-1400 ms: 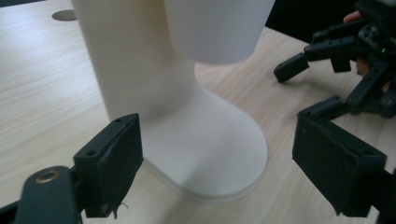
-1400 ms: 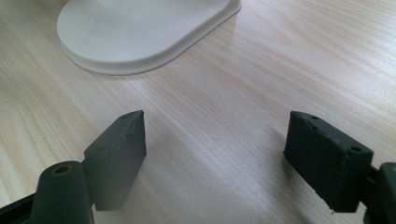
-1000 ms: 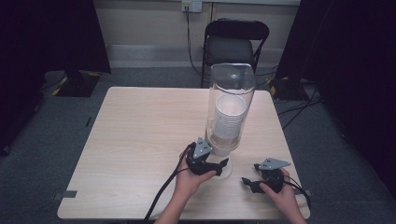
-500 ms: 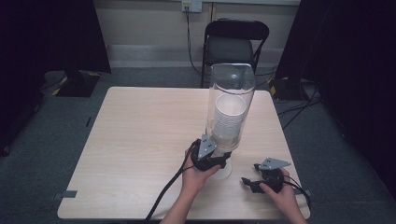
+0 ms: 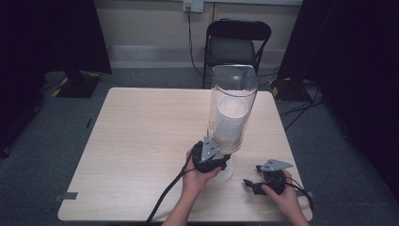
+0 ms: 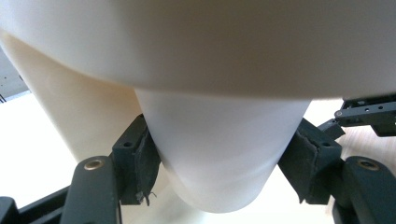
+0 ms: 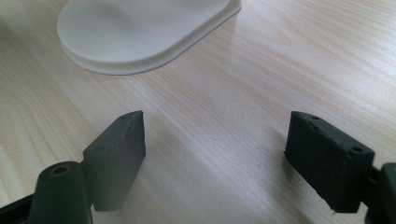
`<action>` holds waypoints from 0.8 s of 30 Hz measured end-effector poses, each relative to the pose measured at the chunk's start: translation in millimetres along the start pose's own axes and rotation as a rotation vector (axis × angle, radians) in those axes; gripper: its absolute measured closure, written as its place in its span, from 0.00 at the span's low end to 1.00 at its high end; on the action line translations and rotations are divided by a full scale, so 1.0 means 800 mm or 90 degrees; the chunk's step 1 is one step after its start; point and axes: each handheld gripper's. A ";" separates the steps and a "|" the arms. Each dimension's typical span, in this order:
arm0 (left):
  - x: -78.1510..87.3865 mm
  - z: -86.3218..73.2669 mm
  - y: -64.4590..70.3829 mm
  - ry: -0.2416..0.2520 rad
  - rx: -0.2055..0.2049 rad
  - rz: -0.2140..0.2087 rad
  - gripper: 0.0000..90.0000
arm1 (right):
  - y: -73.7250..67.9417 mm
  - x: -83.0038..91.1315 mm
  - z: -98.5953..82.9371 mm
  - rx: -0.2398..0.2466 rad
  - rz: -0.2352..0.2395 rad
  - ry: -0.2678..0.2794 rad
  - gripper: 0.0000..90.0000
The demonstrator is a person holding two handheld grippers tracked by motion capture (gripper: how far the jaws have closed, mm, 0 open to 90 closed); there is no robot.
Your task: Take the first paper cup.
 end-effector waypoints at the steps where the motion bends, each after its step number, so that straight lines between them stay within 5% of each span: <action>1: 0.000 0.000 0.000 -0.002 -0.003 0.002 0.39 | 0.000 0.000 0.000 0.000 0.000 0.000 0.22; 24: -0.003 -0.004 0.006 0.001 0.001 0.022 0.41 | 0.000 0.000 0.000 0.000 0.000 0.000 0.21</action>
Point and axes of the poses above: each handheld gripper's, and its own axes: x roughly backward along the jaws, z roughly out of its top, y roughly to its right, and after that the axes turned 7 degrees about -y, right-handed
